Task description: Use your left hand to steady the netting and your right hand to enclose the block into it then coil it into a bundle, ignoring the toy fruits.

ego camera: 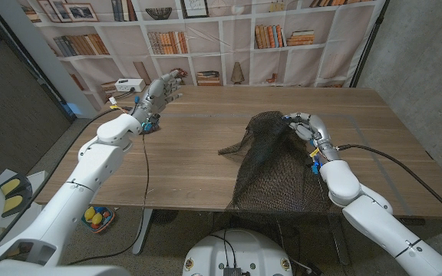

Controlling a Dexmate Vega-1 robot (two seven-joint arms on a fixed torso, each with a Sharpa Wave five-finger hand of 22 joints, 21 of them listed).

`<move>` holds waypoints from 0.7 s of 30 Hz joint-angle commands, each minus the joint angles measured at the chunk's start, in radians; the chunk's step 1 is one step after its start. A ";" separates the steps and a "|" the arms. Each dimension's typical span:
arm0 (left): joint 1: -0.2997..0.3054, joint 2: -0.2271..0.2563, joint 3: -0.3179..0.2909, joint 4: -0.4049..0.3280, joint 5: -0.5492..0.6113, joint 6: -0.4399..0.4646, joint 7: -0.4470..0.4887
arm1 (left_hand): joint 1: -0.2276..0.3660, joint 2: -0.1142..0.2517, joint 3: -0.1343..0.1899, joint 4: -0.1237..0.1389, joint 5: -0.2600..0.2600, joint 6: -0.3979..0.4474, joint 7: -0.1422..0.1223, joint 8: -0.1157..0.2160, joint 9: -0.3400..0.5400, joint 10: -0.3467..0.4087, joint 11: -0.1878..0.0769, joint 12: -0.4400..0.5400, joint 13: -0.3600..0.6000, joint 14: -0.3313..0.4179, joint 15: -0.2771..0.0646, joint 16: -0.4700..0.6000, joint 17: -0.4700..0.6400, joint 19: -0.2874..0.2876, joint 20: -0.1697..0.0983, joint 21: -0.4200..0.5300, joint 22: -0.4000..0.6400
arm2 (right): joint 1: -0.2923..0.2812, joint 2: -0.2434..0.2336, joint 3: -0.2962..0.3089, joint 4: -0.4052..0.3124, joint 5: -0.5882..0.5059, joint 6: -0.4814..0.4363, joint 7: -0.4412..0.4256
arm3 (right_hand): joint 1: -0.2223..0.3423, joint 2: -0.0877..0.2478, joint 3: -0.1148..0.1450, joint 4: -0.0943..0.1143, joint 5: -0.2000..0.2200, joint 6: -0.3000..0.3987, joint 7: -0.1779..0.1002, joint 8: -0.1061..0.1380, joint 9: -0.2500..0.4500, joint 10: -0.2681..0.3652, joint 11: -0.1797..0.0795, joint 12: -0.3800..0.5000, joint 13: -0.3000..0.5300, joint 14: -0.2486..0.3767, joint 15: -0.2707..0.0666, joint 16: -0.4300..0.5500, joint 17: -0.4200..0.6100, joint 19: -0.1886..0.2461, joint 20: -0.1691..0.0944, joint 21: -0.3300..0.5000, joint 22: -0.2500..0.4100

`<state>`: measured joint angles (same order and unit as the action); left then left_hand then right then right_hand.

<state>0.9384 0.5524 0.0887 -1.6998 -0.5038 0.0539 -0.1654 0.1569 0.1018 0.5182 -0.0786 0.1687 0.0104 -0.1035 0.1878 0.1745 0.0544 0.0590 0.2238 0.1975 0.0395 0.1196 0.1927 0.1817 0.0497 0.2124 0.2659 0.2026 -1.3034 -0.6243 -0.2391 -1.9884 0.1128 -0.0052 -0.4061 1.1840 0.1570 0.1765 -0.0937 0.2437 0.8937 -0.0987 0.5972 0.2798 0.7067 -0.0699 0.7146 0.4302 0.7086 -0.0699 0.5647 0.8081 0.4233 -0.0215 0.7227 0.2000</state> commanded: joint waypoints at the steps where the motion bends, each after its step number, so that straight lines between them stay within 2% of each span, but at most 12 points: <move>1: -0.023 -0.005 0.015 0.022 0.003 0.001 -0.016 | -0.006 -0.001 0.004 0.003 0.004 -0.005 -0.004 -0.003 0.003 -0.002 0.000 -0.003 0.003 0.005 0.010 -0.001 0.002 0.001 0.002 -0.003 0.004 | -0.071 -0.054 0.041 -0.113 -0.037 -0.266 -0.071 | 0.004 -0.003 0.012 0.001 0.006 0.009 0.017 0.008 -0.004 -0.022 0.006 -0.020 -0.012 -0.005 -0.132 -0.030 -0.021 0.011 -0.014 0.016 0.000; 5: -0.036 -0.006 0.023 0.033 0.006 0.000 -0.027 | -0.007 -0.001 0.004 0.003 0.004 -0.005 -0.004 -0.002 0.003 -0.004 0.001 -0.004 0.003 0.005 0.010 -0.002 0.002 0.001 0.002 -0.003 0.004 | -0.064 -0.081 0.019 -0.168 -0.085 -0.423 -0.088 | 0.013 0.000 0.021 -0.005 0.006 0.002 0.025 0.007 -0.011 -0.045 0.010 -0.044 -0.028 -0.005 -0.131 -0.064 -0.052 0.016 -0.018 0.027 -0.001; 9: -0.050 -0.010 0.031 0.046 0.009 -0.002 -0.036 | -0.007 -0.002 0.004 0.003 0.004 -0.004 -0.004 -0.002 0.003 -0.005 -0.001 -0.004 0.003 0.006 0.011 -0.001 0.002 0.000 0.002 -0.004 0.004 | -0.033 -0.108 -0.030 -0.220 -0.152 -0.598 -0.099 | 0.017 0.000 0.026 -0.007 0.005 0.001 0.030 0.008 -0.014 -0.052 0.014 -0.055 -0.036 -0.008 -0.129 -0.080 -0.065 0.020 -0.016 0.033 -0.002; 12: -0.058 -0.012 0.036 0.053 0.011 -0.004 -0.042 | -0.008 -0.002 0.004 0.004 0.004 -0.002 -0.003 -0.001 0.003 -0.005 0.000 -0.005 0.003 0.006 0.011 -0.001 0.002 0.000 0.002 -0.004 0.004 | 0.011 -0.131 -0.085 -0.252 -0.205 -0.736 -0.089 | 0.019 0.000 0.030 -0.009 0.004 -0.001 0.034 0.008 -0.017 -0.062 0.013 -0.067 -0.044 -0.010 -0.127 -0.095 -0.077 0.016 -0.008 0.036 -0.003; 13: -0.063 -0.013 0.038 0.058 0.011 -0.005 -0.045 | -0.008 -0.002 0.004 0.004 0.004 -0.001 -0.003 -0.001 0.003 -0.005 0.000 -0.005 0.003 0.005 0.011 -0.001 0.002 0.000 0.002 -0.004 0.004 | 0.050 -0.143 -0.132 -0.268 -0.241 -0.825 -0.079 | 0.028 0.004 0.038 -0.015 0.004 -0.007 0.036 0.007 -0.020 -0.071 0.012 -0.076 -0.048 -0.015 -0.122 -0.106 -0.085 0.011 0.000 0.036 -0.004; 14: -0.063 -0.014 0.038 0.058 0.011 -0.005 -0.046 | -0.008 -0.002 0.004 0.004 0.004 -0.002 -0.004 -0.001 0.003 -0.005 0.000 -0.005 0.003 0.006 0.011 -0.001 0.002 0.001 0.002 -0.004 0.004 | 0.053 -0.142 -0.136 -0.270 -0.243 -0.837 -0.078 | 0.039 0.008 0.047 -0.021 0.005 -0.020 0.027 0.002 -0.023 -0.079 0.011 -0.085 -0.053 -0.019 -0.123 -0.115 -0.090 0.005 0.005 0.037 -0.005; 16: -0.068 -0.016 0.040 0.065 0.012 -0.008 -0.048 | -0.008 -0.002 0.004 0.004 0.004 0.000 -0.002 -0.001 0.003 -0.006 0.000 -0.005 0.003 0.007 0.011 -0.001 0.002 0.001 0.002 -0.004 0.004 | 0.110 -0.157 -0.199 -0.282 -0.283 -0.943 -0.055 | 0.069 0.019 0.073 -0.037 0.005 -0.054 0.019 -0.012 -0.031 -0.103 0.005 -0.111 -0.067 -0.031 -0.124 -0.134 -0.099 -0.007 0.009 0.040 -0.007; 19: -0.071 -0.018 0.041 0.072 0.015 -0.015 -0.051 | -0.009 -0.003 0.003 0.004 0.004 0.000 -0.002 -0.001 0.003 -0.006 0.003 -0.005 0.003 0.007 0.012 -0.001 0.002 0.001 0.002 -0.004 0.004 | 0.167 -0.172 -0.260 -0.289 -0.313 -1.035 -0.028 | 0.081 0.023 0.090 -0.040 0.000 -0.086 0.020 -0.027 -0.039 -0.139 0.009 -0.139 -0.077 -0.048 -0.123 -0.150 -0.104 -0.019 0.010 0.041 -0.009; 21: -0.073 -0.019 0.041 0.075 0.016 -0.018 -0.053 | -0.009 -0.003 0.003 0.004 0.004 0.001 -0.002 -0.001 0.003 -0.006 0.000 -0.005 0.003 0.007 0.011 -0.001 0.003 0.001 0.002 -0.004 0.004 | 0.209 -0.182 -0.302 -0.295 -0.327 -1.104 -0.004 | 0.081 0.015 0.101 -0.040 -0.008 -0.141 0.010 -0.058 -0.051 -0.172 0.005 -0.169 -0.089 -0.065 -0.122 -0.166 -0.111 -0.028 0.013 0.043 -0.010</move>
<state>0.8852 0.5405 0.1206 -1.6486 -0.4952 0.0529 -0.2022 0.1569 0.1018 0.5182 -0.0786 0.1687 0.0104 -0.1035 0.1878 0.1745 0.0506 0.0553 0.2238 0.1975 0.0450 0.1251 0.1927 0.1817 0.0497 0.2124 0.2621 0.2026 -1.2745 -0.7406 -0.3335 -2.2059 -0.0800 -0.6121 -0.4735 1.2593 0.1771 0.2633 -0.1346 0.2435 0.7968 -0.0814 0.5635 0.2373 0.5630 -0.0656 0.5715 0.3501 0.6597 -0.0641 0.4130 0.7015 0.4080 -0.0105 0.7550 0.1894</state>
